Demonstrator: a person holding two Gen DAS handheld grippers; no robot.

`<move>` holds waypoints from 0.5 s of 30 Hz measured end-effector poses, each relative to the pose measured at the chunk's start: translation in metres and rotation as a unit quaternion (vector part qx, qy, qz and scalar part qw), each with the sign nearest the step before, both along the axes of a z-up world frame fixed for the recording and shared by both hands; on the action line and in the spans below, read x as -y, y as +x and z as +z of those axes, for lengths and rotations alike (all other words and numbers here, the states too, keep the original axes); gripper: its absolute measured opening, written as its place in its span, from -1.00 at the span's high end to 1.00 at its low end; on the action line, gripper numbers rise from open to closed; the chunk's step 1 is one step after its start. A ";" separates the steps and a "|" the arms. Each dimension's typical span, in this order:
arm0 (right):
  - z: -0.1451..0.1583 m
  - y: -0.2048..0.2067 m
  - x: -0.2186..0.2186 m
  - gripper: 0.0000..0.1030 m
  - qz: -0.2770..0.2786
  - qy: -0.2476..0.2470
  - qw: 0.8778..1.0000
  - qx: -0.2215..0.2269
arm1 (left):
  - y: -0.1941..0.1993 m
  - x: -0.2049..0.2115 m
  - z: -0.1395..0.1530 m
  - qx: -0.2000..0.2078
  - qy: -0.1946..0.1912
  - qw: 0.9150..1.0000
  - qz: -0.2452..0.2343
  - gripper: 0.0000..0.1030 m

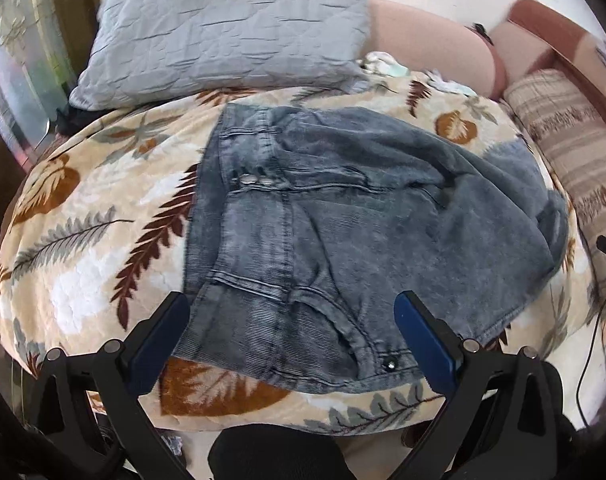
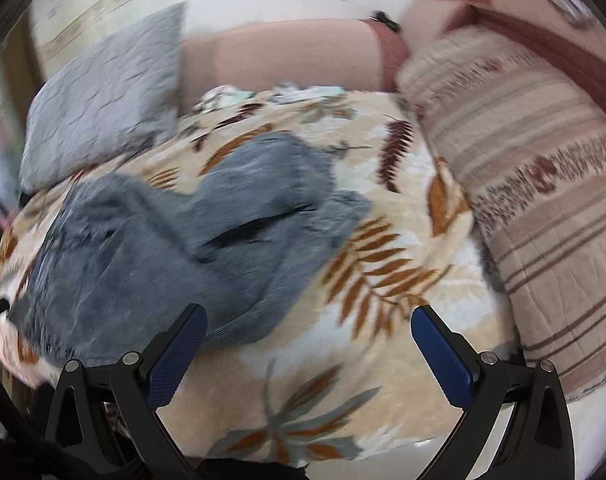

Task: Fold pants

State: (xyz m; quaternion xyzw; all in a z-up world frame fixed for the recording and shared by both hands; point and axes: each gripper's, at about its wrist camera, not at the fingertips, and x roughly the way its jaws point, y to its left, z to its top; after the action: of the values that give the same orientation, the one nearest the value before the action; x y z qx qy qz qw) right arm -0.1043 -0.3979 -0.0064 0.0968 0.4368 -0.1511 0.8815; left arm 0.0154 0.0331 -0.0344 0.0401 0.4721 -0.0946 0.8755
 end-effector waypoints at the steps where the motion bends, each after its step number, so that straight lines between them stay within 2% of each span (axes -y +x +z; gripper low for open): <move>1: -0.001 0.002 0.012 -0.99 -0.014 0.013 1.000 0.002 | 0.002 -0.003 -0.001 -0.002 0.002 1.000 0.005 -1.00; 4: -0.007 0.011 0.043 -0.99 -0.048 0.053 0.997 0.009 | 0.005 -0.015 -0.007 -0.020 -0.006 1.000 0.020 -1.00; 9: -0.027 0.043 0.074 -0.99 -0.078 0.115 0.990 0.001 | 0.002 -0.034 -0.029 -0.072 -0.046 0.995 0.047 -1.00; 12: -0.045 0.068 0.079 -0.98 -0.081 0.147 0.986 -0.015 | -0.002 -0.040 -0.044 -0.112 -0.088 0.988 0.062 -1.00; 15: -0.059 0.084 0.079 -0.98 -0.082 0.175 0.981 -0.019 | -0.006 -0.044 -0.059 -0.158 -0.153 0.973 0.076 -1.00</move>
State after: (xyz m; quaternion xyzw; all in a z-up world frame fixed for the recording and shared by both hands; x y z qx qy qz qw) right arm -0.0200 -0.4773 -0.0654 0.2825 0.4636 -0.1460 0.8270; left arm 0.0099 0.0775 -0.0935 -0.1458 0.5859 -0.1038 0.7903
